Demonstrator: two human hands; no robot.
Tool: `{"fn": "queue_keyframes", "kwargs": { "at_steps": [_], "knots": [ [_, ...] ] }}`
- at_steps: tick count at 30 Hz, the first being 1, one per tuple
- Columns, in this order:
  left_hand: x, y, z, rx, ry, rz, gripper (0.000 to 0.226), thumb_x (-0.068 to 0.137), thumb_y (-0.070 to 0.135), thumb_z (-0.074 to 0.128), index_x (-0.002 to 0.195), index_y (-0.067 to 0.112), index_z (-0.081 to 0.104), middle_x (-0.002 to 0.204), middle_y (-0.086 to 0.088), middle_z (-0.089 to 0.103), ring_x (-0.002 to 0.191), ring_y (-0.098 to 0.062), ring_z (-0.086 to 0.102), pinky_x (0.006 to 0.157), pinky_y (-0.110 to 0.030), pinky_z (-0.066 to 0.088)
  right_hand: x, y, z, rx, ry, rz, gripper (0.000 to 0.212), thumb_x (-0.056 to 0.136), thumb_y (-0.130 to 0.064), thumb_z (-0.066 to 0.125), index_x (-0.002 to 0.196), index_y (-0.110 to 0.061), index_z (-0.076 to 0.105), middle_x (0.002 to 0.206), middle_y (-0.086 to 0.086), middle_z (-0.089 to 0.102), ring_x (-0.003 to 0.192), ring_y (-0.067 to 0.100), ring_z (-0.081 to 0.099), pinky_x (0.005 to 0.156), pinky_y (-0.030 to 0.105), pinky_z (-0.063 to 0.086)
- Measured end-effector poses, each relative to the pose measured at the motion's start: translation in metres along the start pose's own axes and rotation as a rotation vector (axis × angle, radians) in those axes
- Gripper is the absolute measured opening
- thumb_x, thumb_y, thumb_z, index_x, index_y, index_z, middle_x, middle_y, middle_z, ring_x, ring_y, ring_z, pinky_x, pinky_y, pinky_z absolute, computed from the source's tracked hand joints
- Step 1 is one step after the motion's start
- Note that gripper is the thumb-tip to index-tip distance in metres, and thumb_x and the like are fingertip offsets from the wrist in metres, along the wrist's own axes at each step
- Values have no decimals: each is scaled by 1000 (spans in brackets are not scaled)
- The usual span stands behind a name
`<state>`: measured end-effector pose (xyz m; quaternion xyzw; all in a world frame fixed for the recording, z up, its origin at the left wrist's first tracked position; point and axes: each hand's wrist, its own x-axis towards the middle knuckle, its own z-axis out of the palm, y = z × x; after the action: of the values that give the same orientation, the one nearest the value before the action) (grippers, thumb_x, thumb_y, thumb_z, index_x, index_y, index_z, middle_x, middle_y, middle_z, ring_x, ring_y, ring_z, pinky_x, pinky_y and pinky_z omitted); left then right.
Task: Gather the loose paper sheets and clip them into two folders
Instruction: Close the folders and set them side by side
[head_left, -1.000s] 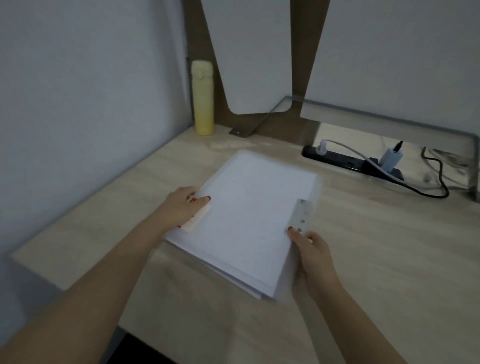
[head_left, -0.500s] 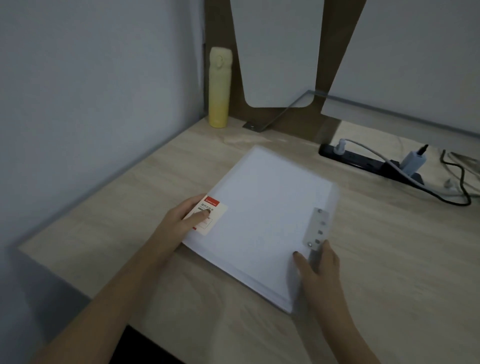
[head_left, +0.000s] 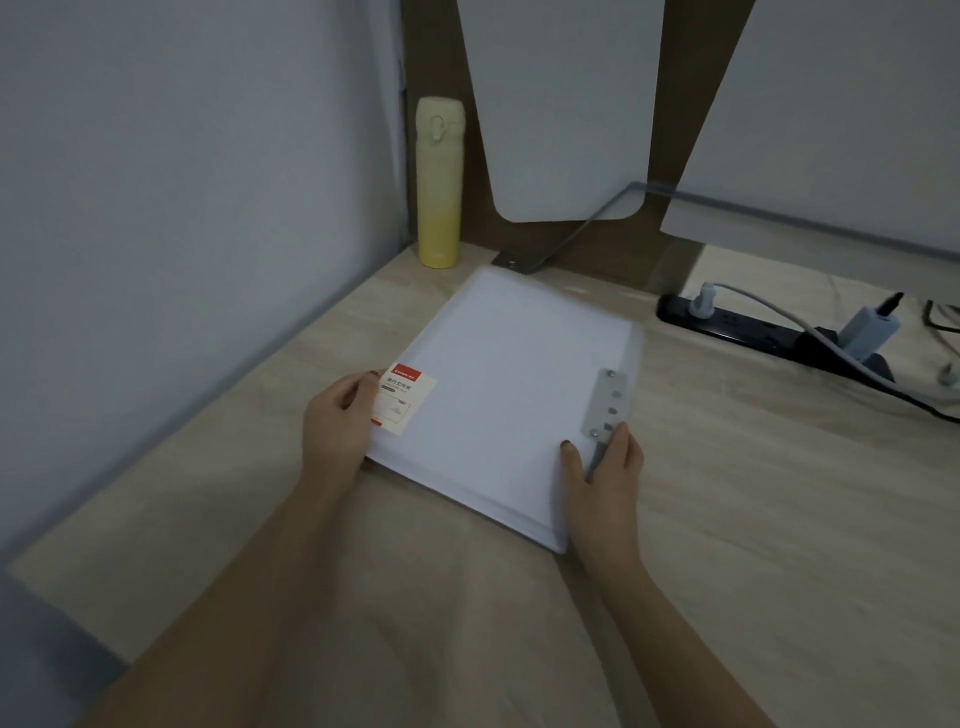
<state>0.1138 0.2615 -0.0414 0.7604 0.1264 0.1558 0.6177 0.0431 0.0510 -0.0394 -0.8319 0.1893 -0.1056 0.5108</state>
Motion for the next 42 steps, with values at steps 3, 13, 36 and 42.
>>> {"fn": "queue_keyframes", "kwargs": {
  "at_steps": [3, 13, 36, 42],
  "knots": [
    [18, 2, 8, -98, 170, -27, 24, 92, 13, 47, 84, 13, 70, 87, -1, 69, 79, 0, 63, 65, -7, 45, 15, -5, 12, -25, 1, -29, 70, 95, -28, 47, 148, -4, 8, 154, 11, 11, 140, 24, 23, 116, 40, 23],
    [83, 3, 37, -103, 224, -63, 30, 94, 16, 43, 88, 10, 71, 84, -1, 67, 59, 9, 59, 52, 0, 40, 67, -13, 40, -103, 53, -83, 68, 95, -31, 45, 148, -4, 11, 153, 11, 17, 138, 23, 29, 113, 40, 29],
    [78, -6, 35, -19, 243, -17, 28, 90, 12, 40, 65, 5, 50, 63, 6, 56, 49, 5, 51, 43, -8, 31, 68, -10, 41, -56, 92, -70, 61, 98, -26, 37, 149, -8, 10, 157, 5, 16, 141, 20, 25, 116, 35, 24],
    [81, -5, 35, -2, 212, -50, 26, 90, 14, 40, 69, 6, 52, 65, 7, 56, 54, 3, 49, 47, -10, 33, 68, -9, 44, -61, 92, -71, 61, 98, -25, 37, 149, -6, 9, 158, 7, 14, 143, 19, 22, 117, 30, 20]
  ]
}}
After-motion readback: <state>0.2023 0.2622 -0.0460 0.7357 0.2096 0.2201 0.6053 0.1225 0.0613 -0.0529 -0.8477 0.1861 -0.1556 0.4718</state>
